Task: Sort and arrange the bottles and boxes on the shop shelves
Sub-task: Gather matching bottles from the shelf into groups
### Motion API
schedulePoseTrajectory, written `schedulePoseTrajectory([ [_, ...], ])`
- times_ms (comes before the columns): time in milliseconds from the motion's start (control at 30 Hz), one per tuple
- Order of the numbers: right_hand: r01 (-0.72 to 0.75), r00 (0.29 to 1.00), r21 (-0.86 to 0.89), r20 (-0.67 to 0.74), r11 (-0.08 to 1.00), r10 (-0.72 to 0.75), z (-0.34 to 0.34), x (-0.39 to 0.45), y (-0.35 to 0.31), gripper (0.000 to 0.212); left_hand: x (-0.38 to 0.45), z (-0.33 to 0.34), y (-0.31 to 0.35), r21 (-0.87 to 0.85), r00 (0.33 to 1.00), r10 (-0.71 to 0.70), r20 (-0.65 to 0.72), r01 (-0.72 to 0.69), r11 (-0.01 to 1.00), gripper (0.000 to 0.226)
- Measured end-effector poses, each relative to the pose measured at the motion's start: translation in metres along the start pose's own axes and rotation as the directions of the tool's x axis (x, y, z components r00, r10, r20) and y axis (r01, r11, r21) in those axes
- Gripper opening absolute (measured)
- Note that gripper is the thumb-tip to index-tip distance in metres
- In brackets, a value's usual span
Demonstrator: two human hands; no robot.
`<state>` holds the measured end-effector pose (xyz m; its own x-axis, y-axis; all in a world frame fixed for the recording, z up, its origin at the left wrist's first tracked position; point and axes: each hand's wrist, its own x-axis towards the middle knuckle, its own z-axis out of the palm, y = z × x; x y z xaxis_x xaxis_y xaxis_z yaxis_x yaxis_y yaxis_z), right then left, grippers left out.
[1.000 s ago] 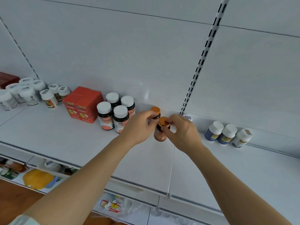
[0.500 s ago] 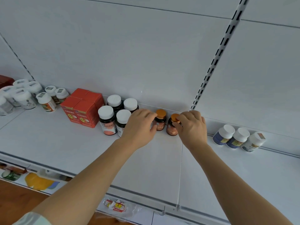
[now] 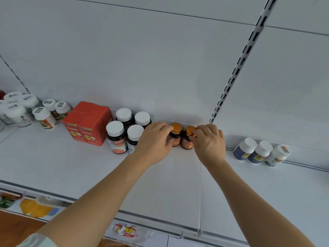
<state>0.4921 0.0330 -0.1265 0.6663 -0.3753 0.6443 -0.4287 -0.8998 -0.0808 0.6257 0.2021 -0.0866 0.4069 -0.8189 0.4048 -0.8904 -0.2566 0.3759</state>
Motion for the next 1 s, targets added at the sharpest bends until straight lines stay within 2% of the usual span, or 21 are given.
schedulePoseTrajectory([
  [333,-0.048,0.997,-0.048,0.065,0.998,0.051,0.0,-0.001,-0.008,0.01,0.003,0.004,0.0,-0.005,1.0,0.011,-0.006,-0.011,1.0,0.032],
  [633,-0.128,0.985,-0.084,0.105,0.988,0.137,-0.052,-0.017,0.001,0.034,0.019,0.009,0.03,-0.006,0.994,0.071,-0.085,-0.071,0.997,0.028],
  [867,-0.244,0.956,-0.206,0.113,0.948,0.271,-0.115,-0.074,0.038,0.039,0.028,0.036,0.1,-0.084,0.978,0.195,-0.077,-0.201,0.976,0.031],
  [1000,-0.322,0.937,-0.266,0.051,0.909,0.346,-0.158,-0.112,0.072,0.043,0.025,0.057,0.162,-0.125,0.957,0.286,-0.051,-0.29,0.949,0.034],
])
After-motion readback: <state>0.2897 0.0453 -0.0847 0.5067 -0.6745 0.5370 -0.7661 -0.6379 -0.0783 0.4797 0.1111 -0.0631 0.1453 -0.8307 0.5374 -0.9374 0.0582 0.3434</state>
